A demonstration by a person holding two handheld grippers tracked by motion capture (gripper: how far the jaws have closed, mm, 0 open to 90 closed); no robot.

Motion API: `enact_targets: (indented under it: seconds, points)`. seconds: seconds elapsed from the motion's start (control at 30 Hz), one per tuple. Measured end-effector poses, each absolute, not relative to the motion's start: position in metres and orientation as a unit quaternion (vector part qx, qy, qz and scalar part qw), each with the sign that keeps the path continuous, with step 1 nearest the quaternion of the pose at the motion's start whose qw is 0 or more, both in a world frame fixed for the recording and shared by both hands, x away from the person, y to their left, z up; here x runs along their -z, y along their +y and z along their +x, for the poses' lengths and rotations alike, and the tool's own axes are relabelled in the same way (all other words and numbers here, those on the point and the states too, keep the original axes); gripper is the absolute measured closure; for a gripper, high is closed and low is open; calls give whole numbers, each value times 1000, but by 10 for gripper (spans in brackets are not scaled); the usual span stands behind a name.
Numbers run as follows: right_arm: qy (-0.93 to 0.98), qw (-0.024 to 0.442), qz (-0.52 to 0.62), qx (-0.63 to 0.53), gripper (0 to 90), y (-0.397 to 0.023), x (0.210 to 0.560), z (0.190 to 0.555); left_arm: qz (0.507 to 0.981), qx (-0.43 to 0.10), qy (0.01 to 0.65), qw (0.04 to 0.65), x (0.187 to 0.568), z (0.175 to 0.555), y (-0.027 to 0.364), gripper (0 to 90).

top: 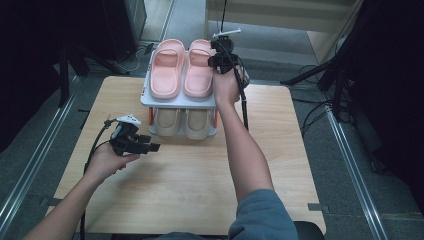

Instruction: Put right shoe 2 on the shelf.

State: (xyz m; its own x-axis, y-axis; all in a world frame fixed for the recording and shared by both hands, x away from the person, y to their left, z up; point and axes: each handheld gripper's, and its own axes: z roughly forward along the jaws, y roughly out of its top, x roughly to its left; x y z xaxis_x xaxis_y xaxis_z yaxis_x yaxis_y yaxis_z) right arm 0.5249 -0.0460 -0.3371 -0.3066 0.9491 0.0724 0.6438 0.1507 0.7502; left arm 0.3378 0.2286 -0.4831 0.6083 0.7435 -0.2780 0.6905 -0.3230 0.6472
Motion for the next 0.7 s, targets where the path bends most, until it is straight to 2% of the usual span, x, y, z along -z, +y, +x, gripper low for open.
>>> enact_targets:
  seconds: [0.23, 0.43, 0.7]
  points:
    - [737, 213, 533, -357, 786, -43, 337, 519, 814, -35, 439, 378, 483, 337, 226, 414]
    - [739, 180, 524, -384, 690, -51, 337, 515, 816, -34, 439, 375, 484, 338, 226, 414]
    - [750, 174, 498, -398, 663, -61, 334, 494, 814, -35, 441, 378, 483, 338, 226, 413]
